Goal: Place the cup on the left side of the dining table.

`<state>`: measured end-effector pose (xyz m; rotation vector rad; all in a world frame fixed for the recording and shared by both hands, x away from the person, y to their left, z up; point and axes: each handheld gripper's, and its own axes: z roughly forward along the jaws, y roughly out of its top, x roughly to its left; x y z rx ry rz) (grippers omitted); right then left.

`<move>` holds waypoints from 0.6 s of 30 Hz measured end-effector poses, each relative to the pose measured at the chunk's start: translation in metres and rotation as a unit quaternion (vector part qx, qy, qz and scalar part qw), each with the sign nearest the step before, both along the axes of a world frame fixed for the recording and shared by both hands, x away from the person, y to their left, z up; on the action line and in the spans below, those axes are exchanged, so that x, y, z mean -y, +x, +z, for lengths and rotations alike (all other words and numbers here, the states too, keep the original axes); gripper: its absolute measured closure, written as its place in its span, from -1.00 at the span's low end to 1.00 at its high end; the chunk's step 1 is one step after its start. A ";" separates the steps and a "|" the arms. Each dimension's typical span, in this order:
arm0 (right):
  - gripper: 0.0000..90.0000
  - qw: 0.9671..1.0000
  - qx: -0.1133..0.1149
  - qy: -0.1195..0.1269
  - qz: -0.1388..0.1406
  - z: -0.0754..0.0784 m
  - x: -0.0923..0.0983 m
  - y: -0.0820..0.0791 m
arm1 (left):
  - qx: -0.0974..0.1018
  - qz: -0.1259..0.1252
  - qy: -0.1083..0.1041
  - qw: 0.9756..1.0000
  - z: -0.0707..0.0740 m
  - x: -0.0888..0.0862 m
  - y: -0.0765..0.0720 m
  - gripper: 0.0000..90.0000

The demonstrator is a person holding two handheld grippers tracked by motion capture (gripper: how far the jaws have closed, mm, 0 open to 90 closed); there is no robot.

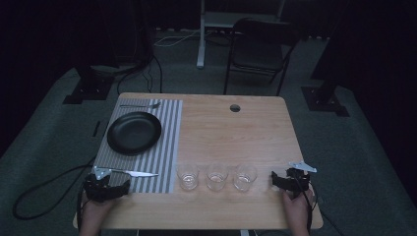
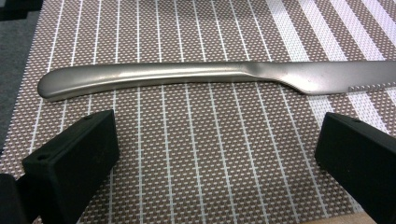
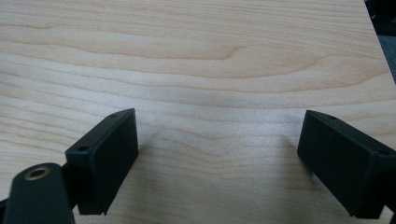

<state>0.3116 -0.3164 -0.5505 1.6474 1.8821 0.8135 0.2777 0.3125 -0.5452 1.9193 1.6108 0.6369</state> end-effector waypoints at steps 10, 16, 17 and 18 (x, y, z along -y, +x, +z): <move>-0.74 1.000 0.000 0.000 0.000 0.000 0.000 0.000 | -0.003 -0.004 0.001 1.000 0.001 -0.001 0.000 -1.00; -0.74 1.000 0.000 0.000 0.000 0.000 0.000 0.000 | 0.000 0.002 0.011 1.000 0.003 0.003 -0.003 -0.91; -0.74 1.000 0.000 0.000 0.000 0.000 0.000 0.000 | 0.002 0.005 0.022 1.000 0.004 0.005 -0.004 -0.91; -0.74 1.000 0.000 0.000 0.000 0.000 0.000 0.000 | 0.002 0.005 0.033 0.999 0.005 0.007 -0.005 -0.91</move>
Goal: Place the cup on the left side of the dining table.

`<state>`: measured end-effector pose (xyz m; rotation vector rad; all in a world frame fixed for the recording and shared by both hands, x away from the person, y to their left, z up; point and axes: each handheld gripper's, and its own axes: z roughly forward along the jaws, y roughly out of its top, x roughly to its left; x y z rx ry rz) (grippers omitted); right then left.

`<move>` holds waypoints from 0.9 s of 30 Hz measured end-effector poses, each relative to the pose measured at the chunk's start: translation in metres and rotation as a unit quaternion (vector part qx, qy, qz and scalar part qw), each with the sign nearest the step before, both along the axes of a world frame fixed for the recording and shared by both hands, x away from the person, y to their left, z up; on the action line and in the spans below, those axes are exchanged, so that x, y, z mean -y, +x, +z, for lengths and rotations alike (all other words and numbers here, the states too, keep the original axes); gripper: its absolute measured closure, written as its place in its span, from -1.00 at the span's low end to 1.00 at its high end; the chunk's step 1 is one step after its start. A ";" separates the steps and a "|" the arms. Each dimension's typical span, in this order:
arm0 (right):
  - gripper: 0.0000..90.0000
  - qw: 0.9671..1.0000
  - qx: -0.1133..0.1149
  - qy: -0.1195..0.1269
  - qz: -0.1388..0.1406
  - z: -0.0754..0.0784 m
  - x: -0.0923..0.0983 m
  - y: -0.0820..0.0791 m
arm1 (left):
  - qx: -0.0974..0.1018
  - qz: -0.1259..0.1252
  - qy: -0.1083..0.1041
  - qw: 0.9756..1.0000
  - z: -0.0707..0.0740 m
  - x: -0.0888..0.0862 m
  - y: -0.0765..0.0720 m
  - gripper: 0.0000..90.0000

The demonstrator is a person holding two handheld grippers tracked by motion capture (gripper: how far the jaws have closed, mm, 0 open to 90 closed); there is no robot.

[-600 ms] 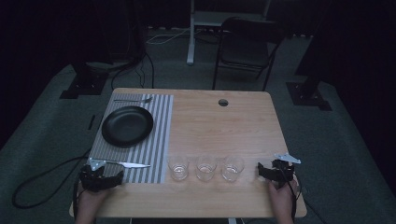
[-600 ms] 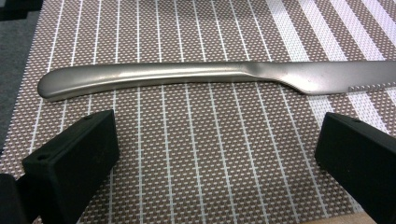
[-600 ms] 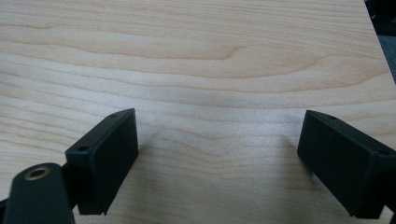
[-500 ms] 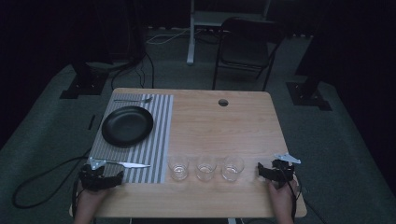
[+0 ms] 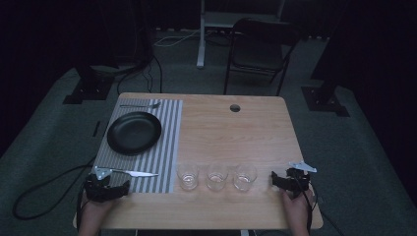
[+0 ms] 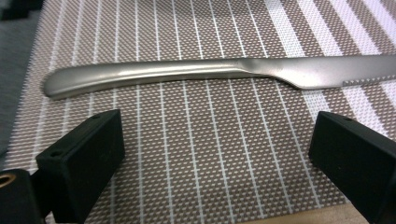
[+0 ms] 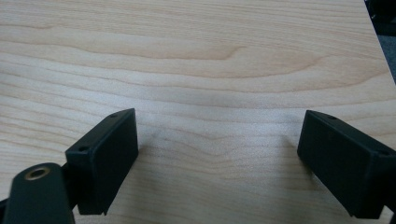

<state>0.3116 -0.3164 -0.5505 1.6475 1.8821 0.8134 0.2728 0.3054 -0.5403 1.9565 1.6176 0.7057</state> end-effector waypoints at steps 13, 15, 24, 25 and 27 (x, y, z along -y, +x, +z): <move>-0.74 1.000 0.000 0.000 0.000 0.000 0.000 0.000 | -0.008 -0.040 -0.060 0.997 0.005 0.001 -0.002 -0.91; -0.74 1.000 0.000 0.000 0.000 0.000 0.000 0.000 | -0.010 -0.053 -0.063 0.997 0.007 0.003 -0.003 -0.91; -0.74 1.000 0.000 0.000 0.000 0.000 0.000 0.000 | -0.011 -0.097 -0.078 0.992 0.010 0.013 -0.004 -0.91; -0.74 1.000 0.000 0.000 0.000 0.000 0.000 0.000 | -0.008 -0.102 -0.078 0.992 0.011 0.015 -0.004 -0.91; -0.74 1.000 0.000 0.000 0.000 0.000 0.000 0.000 | -0.009 -0.111 -0.081 0.990 0.012 0.017 -0.004 -0.91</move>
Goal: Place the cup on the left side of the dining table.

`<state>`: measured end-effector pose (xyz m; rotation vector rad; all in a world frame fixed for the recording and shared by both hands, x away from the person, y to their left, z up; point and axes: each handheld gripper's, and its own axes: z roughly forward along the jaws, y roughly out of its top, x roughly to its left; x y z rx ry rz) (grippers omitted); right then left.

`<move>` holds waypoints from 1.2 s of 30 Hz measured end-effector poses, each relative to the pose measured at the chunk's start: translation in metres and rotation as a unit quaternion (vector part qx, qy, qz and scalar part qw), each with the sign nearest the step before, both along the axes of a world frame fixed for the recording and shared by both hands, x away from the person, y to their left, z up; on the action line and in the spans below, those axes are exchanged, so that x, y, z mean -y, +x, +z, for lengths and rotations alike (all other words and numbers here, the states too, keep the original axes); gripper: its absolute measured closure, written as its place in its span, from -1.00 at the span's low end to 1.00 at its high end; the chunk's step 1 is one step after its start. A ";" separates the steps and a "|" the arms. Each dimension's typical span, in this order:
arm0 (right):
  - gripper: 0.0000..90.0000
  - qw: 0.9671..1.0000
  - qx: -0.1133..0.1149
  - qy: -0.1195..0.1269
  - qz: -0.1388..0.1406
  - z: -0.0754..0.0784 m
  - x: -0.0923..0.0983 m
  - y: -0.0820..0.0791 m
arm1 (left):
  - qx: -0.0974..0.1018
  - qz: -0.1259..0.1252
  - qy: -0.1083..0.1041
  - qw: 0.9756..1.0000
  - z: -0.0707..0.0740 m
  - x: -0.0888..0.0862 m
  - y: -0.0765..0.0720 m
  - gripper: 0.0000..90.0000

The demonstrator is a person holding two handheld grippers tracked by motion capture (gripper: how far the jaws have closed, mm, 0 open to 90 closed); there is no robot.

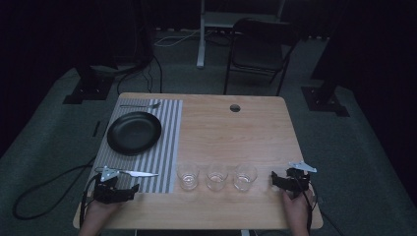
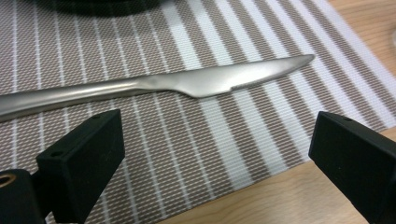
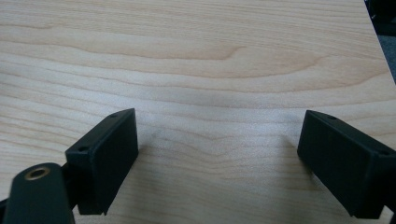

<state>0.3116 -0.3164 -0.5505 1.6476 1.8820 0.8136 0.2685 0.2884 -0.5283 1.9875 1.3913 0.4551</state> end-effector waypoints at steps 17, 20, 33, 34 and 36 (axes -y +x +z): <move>-0.74 1.000 0.000 0.000 0.000 0.000 0.000 0.000 | 0.040 -0.079 -0.022 0.996 0.021 0.025 -0.007 -0.91; -0.74 1.000 0.000 0.000 0.000 0.000 0.000 0.000 | 0.048 -0.091 -0.027 0.994 0.027 0.029 -0.009 -0.91; -0.74 1.000 0.000 0.000 0.000 0.000 0.000 0.000 | 0.064 -0.152 -0.047 0.985 0.045 0.051 -0.006 -0.91; -0.74 1.000 0.000 0.000 0.000 0.000 0.000 0.000 | 0.068 -0.154 -0.045 0.985 0.047 0.053 -0.006 -0.91; -0.74 1.000 0.000 0.000 0.000 0.000 0.000 0.000 | 0.070 -0.163 -0.048 0.983 0.050 0.057 -0.004 -0.91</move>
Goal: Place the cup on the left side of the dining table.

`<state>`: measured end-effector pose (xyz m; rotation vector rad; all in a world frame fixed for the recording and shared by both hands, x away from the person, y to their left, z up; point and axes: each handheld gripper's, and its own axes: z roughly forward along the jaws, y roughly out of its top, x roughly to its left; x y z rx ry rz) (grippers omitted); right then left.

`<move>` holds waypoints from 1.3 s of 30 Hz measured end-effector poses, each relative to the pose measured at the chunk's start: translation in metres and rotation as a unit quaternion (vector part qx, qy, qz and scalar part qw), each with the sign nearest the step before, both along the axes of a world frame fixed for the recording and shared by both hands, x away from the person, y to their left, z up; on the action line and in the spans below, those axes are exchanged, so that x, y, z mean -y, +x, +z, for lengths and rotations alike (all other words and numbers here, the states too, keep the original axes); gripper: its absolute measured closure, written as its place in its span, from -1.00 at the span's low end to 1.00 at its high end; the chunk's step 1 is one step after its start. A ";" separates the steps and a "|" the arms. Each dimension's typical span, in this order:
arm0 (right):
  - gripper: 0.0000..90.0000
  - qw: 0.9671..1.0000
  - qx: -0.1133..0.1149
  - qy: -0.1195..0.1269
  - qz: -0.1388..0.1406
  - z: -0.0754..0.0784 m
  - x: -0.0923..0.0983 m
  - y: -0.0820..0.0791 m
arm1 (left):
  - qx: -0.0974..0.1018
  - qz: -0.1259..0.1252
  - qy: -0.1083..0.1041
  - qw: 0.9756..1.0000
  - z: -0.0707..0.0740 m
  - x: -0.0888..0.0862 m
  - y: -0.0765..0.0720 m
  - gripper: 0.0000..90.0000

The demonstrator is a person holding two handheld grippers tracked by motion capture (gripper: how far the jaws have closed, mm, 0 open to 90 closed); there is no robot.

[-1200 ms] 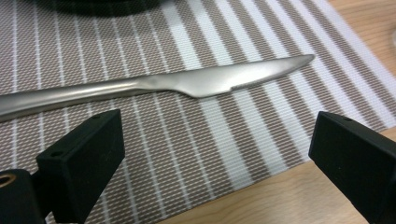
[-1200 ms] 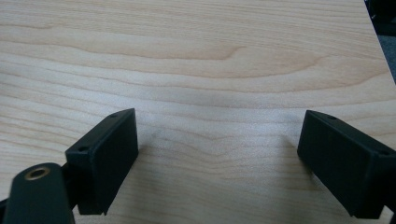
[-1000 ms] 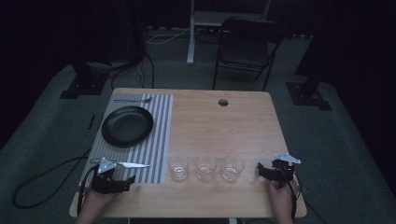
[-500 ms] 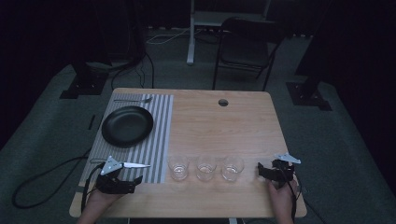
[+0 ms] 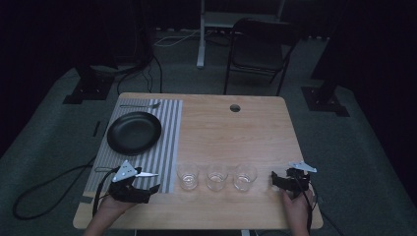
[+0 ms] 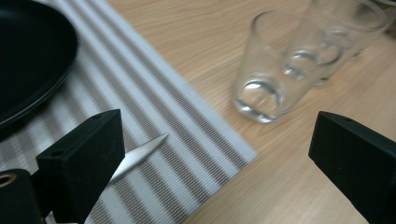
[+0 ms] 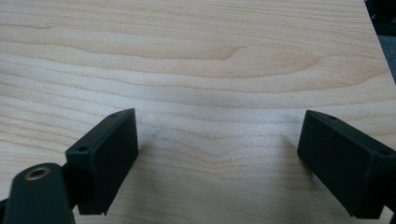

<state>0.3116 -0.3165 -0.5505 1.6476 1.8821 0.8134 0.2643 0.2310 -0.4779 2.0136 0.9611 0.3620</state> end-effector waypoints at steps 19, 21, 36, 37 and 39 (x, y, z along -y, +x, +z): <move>-0.74 1.000 0.001 0.000 0.001 0.000 0.000 0.000 | 0.015 -0.060 0.012 0.998 0.020 0.038 0.012 -0.91; -0.74 1.000 0.000 0.000 0.000 0.000 0.000 0.000 | 0.014 -0.068 0.013 0.998 0.022 0.042 0.014 -0.91; -0.74 1.000 0.000 0.000 0.000 0.000 0.000 0.000 | 0.018 -0.099 0.028 0.994 0.030 0.072 0.025 -0.91; -0.74 1.000 0.000 0.000 0.001 0.000 0.000 0.000 | 0.016 -0.101 0.031 0.994 0.030 0.075 0.027 -0.91; -0.74 1.000 0.000 0.000 0.000 0.000 0.000 0.000 | 0.014 -0.105 0.035 0.994 0.029 0.081 0.029 -0.91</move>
